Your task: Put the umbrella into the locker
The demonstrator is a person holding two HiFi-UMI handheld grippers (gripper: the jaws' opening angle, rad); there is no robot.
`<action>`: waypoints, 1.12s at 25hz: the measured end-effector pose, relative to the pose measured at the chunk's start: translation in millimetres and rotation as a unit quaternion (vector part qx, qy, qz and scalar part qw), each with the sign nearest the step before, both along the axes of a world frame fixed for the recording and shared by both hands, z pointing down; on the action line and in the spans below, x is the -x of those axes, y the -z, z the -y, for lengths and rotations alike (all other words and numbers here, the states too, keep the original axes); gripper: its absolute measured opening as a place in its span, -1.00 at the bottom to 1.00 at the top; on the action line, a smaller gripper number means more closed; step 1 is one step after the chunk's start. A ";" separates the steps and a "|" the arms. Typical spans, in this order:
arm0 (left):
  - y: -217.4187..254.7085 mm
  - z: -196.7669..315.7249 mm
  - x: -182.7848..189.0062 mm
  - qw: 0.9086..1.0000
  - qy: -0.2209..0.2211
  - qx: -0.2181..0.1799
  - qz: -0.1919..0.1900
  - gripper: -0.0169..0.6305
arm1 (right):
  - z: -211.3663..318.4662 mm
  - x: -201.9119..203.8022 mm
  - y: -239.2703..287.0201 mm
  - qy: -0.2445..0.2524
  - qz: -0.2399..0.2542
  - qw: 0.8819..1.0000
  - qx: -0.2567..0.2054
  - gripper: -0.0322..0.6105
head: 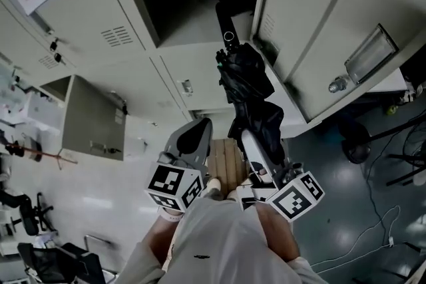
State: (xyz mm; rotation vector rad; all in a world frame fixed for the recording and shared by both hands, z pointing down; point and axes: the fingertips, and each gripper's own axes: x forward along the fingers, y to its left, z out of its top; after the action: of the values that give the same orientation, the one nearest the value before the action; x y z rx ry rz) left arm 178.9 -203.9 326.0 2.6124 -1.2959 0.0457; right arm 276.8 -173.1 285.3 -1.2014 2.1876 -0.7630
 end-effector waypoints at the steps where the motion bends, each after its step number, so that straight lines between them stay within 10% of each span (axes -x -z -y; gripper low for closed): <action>1: 3.3 -0.4 2.5 1.000 0.005 -0.003 0.000 -0.90 | -1.8 0.1 1.9 0.002 0.002 1.000 -0.001 -0.13; 28: 92.3 0.3 25.7 0.996 0.019 -0.088 0.018 -0.90 | 2.6 17.3 98.9 0.013 0.012 0.996 -0.085 -0.12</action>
State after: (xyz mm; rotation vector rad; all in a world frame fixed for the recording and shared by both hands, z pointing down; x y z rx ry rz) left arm 153.3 -204.2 233.7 2.7423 -1.4217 -0.0288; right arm 259.5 -175.6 186.4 -1.0743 2.2036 -0.5859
